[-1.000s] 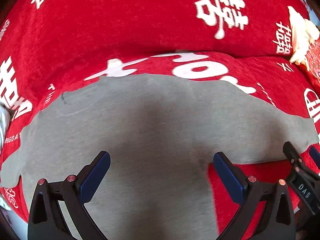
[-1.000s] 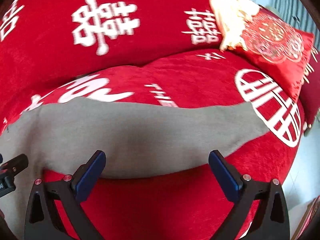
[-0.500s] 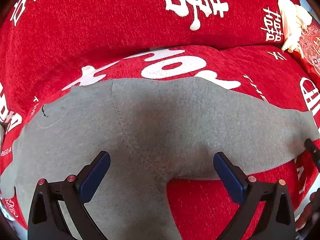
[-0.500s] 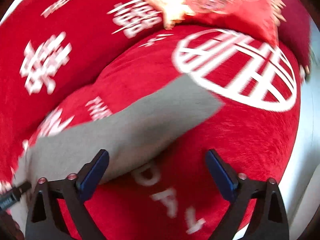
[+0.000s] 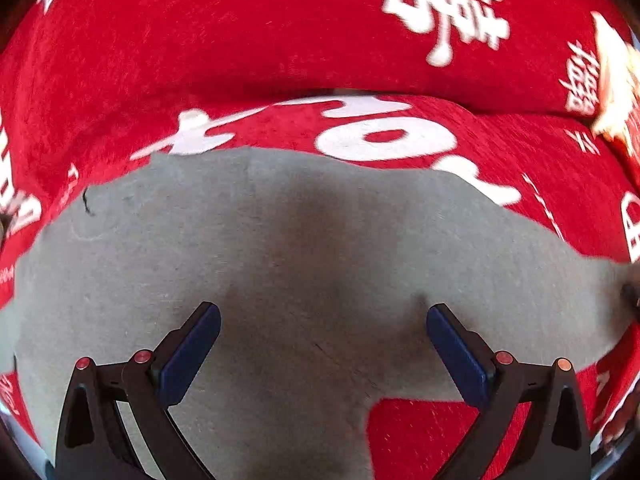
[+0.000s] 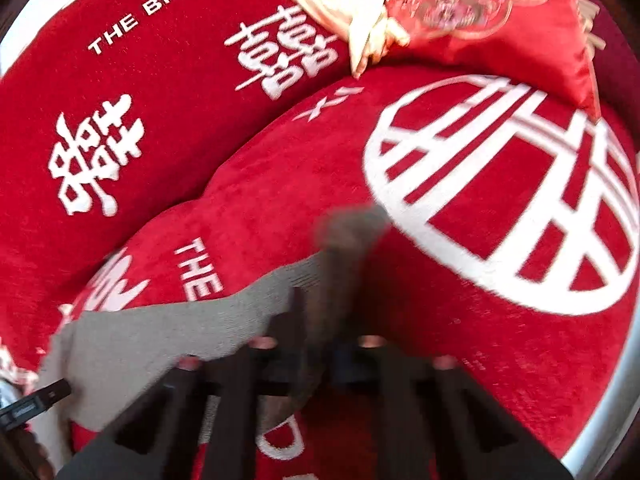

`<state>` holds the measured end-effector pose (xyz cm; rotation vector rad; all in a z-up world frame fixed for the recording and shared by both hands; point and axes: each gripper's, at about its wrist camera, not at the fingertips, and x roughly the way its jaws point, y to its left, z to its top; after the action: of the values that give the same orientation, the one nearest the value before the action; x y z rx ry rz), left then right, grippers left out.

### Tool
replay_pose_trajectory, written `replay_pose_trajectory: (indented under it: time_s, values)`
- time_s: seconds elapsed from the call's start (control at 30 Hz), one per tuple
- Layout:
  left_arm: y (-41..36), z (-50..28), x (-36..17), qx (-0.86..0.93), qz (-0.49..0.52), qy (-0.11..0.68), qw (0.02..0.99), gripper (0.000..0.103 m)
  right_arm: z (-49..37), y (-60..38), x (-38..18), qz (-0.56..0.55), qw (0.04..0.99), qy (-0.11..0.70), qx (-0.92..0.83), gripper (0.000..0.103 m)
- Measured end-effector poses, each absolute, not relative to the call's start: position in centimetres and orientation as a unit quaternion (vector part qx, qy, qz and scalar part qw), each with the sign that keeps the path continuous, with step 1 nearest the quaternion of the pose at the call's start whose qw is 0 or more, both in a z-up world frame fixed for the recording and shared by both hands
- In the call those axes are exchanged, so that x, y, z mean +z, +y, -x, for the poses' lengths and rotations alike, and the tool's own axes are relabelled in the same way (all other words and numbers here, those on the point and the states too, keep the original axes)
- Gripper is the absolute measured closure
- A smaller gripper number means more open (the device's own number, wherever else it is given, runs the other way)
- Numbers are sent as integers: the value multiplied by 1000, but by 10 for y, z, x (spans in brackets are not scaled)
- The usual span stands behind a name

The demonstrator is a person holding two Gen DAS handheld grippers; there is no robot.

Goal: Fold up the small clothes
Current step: 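Move the right tool to the sweater sleeve cuff and grasp it, then carry the held sleeve across the sweater body with the right tool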

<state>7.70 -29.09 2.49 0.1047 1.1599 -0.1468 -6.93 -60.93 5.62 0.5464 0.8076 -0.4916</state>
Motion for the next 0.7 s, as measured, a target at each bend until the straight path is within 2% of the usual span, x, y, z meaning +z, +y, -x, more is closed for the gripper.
replay_pose_trajectory:
  time_s: [0.17, 0.37, 0.7]
  values:
    - [-295, -81, 12, -71, -66, 563, 821, 0, 89, -603, 71, -253, 870, 339, -253, 96]
    - [-314, -69, 17, -106, -109, 552, 820, 0, 86, -594, 77, -223, 865, 352, -278, 96]
    - [-251, -36, 21, -104, -63, 553, 824, 0, 93, -578, 103, -245, 871, 334, -263, 96]
